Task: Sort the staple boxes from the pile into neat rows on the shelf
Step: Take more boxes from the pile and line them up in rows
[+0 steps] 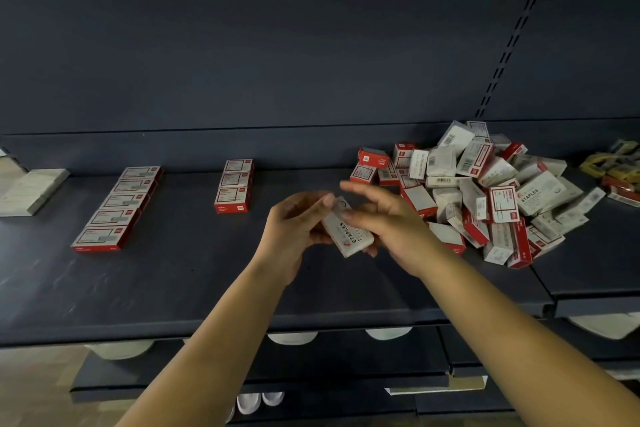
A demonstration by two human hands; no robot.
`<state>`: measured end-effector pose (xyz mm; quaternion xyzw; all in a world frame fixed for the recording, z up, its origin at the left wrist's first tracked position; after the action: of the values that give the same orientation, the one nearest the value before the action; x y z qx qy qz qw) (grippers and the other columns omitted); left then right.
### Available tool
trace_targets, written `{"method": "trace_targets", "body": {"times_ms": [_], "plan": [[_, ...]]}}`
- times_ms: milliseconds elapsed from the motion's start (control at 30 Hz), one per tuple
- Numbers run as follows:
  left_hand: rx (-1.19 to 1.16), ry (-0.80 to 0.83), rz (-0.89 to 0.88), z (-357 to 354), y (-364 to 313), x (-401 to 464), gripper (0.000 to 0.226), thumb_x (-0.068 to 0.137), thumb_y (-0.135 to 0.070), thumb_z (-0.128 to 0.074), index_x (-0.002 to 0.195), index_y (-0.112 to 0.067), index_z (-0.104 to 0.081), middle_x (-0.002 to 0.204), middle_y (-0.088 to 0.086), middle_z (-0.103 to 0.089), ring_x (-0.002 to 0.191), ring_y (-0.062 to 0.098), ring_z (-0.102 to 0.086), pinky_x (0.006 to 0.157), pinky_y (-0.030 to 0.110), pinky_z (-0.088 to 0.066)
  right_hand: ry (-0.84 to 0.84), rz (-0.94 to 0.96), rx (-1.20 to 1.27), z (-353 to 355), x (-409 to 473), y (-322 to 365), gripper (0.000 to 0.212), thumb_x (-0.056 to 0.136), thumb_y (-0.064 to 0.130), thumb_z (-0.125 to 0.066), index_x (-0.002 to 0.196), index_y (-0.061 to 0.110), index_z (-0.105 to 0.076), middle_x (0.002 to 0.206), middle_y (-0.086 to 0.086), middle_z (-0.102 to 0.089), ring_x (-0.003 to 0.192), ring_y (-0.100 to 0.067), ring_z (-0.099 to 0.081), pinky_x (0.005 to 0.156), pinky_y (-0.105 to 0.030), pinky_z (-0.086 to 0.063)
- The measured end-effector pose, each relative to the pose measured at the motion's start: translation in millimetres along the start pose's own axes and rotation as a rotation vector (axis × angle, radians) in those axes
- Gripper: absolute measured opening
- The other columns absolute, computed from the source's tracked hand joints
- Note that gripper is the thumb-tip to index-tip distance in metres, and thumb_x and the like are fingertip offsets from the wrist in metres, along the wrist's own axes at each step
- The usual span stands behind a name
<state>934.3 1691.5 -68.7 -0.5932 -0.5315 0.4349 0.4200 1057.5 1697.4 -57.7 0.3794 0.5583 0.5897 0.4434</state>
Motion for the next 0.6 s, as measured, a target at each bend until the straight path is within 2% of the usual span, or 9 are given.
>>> {"method": "trace_targets", "body": {"times_ms": [100, 200, 300, 400, 500, 600], "plan": [[-0.082, 0.018, 0.044, -2, 6, -5, 0.042, 0.074, -0.028, -0.064, 0.109, -0.005, -0.061, 0.095, 0.013, -0.07, 0.087, 0.027, -0.069, 0.072, 0.036, -0.057, -0.055, 0.008, 0.175, 0, 2, -1, 0.046, 0.089, 0.011, -0.058, 0.128, 0.032, -0.047, 0.084, 0.0, -0.069, 0.076, -0.016, -0.068, 0.051, -0.027, -0.05], [-0.06, 0.021, 0.074, -1, 13, -12, 0.032, 0.071, -0.024, -0.067, 0.1, -0.01, -0.065, 0.09, 0.008, -0.071, 0.082, 0.021, -0.067, 0.071, 0.035, -0.057, -0.159, 0.033, 0.289, 5, 2, -4, 0.035, 0.088, 0.003, -0.057, 0.121, 0.015, -0.053, 0.101, -0.006, -0.066, 0.091, -0.02, -0.067, 0.068, -0.035, -0.058], [-0.063, -0.017, 0.076, 7, 16, -16, 0.033, 0.067, -0.017, -0.07, 0.098, -0.008, -0.066, 0.091, 0.009, -0.072, 0.084, 0.022, -0.067, 0.073, 0.036, -0.057, -0.275, 0.032, 0.351, 10, -1, -11, 0.023, 0.085, 0.003, -0.061, 0.106, 0.003, -0.052, 0.09, -0.009, -0.067, 0.08, -0.015, -0.069, 0.066, -0.03, -0.057], [-0.087, -0.099, 0.062, 18, 18, -17, 0.034, 0.069, -0.012, -0.07, 0.101, -0.002, -0.066, 0.095, 0.013, -0.071, 0.088, 0.024, -0.069, 0.071, 0.032, -0.057, -0.343, 0.01, 0.37, 11, -3, -18, 0.014, 0.085, 0.007, -0.062, 0.09, 0.0, -0.051, 0.077, -0.008, -0.068, 0.076, -0.017, -0.07, 0.065, -0.029, -0.057], [-0.157, -0.199, 0.042, 31, 18, -17, 0.016, 0.078, -0.005, -0.066, 0.094, -0.002, -0.067, 0.089, 0.012, -0.073, 0.086, 0.023, -0.07, 0.071, 0.029, -0.058, -0.321, -0.012, 0.375, 8, -3, -20, 0.021, 0.085, 0.008, -0.062, 0.069, 0.005, -0.05, 0.072, -0.008, -0.07, 0.079, -0.022, -0.07, 0.066, -0.03, -0.058], [-0.21, -0.257, 0.02, 43, 16, -18, 0.015, 0.076, -0.008, -0.066, 0.091, -0.003, -0.067, 0.081, 0.009, -0.073, 0.08, 0.019, -0.07, 0.07, 0.025, -0.057, -0.244, -0.033, 0.351, 0, -4, -21, 0.013, 0.083, 0.008, -0.063, 0.073, 0.006, -0.054, 0.076, -0.006, -0.072, 0.081, -0.022, -0.071, 0.063, -0.027, -0.057]]}}
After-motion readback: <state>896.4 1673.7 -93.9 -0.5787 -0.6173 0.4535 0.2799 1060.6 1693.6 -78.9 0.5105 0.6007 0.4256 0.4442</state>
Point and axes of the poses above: each hand's wrist, its own x-axis towards the middle knuckle, its own z-axis out of the back of the hand, y = z × x, the point moved 8 cm from there along x, towards the middle knuckle
